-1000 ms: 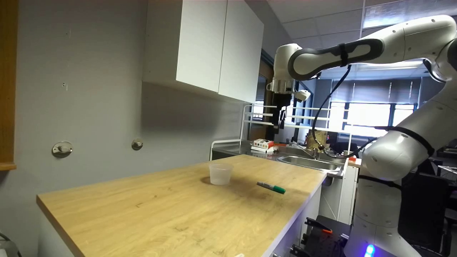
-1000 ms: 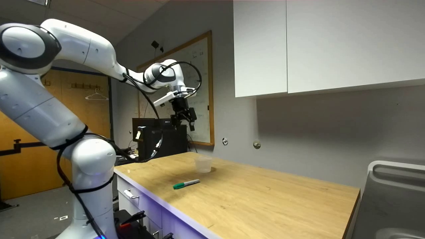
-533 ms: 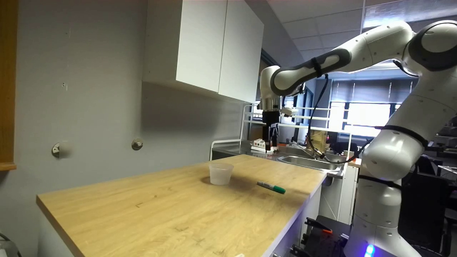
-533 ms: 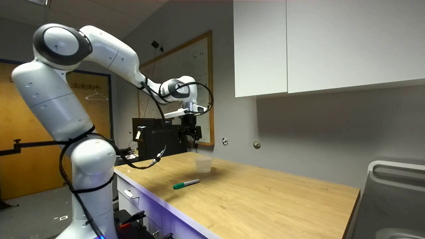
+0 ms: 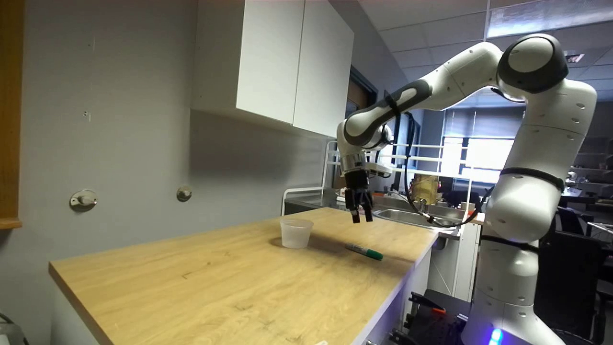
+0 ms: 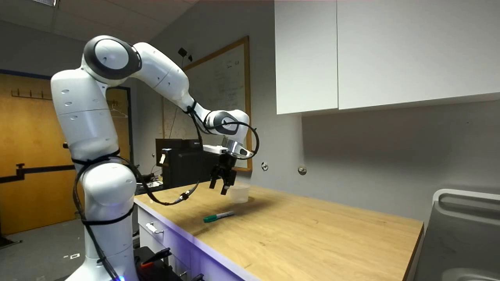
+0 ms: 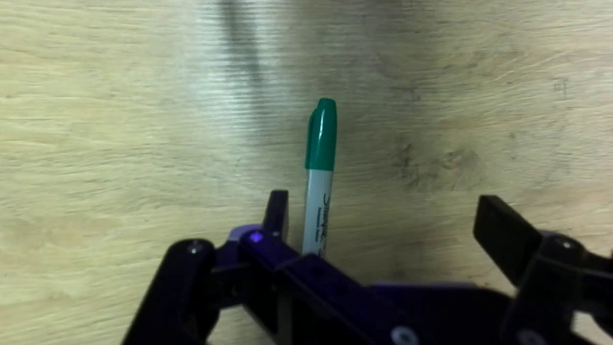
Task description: Put the pen in the bowl
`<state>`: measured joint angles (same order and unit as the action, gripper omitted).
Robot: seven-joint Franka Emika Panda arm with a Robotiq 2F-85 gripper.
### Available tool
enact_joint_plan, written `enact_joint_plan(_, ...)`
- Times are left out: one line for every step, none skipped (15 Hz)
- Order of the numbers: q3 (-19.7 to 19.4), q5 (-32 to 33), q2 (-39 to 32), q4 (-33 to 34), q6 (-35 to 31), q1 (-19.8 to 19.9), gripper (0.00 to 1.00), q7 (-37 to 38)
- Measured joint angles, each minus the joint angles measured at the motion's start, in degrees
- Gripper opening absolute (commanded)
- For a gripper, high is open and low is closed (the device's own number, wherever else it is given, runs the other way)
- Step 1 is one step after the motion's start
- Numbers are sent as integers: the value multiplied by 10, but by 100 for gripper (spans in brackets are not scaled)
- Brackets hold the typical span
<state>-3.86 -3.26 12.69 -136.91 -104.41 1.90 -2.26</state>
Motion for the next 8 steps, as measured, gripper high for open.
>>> enact_joint_plan(-3, -7, -11, 2, 2, 1, 100, 0)
enact_joint_plan(-5, -12, -21, 3, 3, 2, 100, 0)
enact_joint_plan(-6, -16, -31, 5, 4, 4, 100, 0)
enact_joint_plan(-7, -18, -41, 6, 4, 6, 100, 0)
enact_joint_plan(-7, -18, -50, 8, 4, 7, 100, 0)
enact_joint_plan(-7, -18, -61, 11, 4, 9, 100, 0)
enact_joint_plan(-7, -18, -70, 14, 4, 9, 100, 0)
enact_joint_plan(-7, -18, -80, 16, 4, 9, 100, 0)
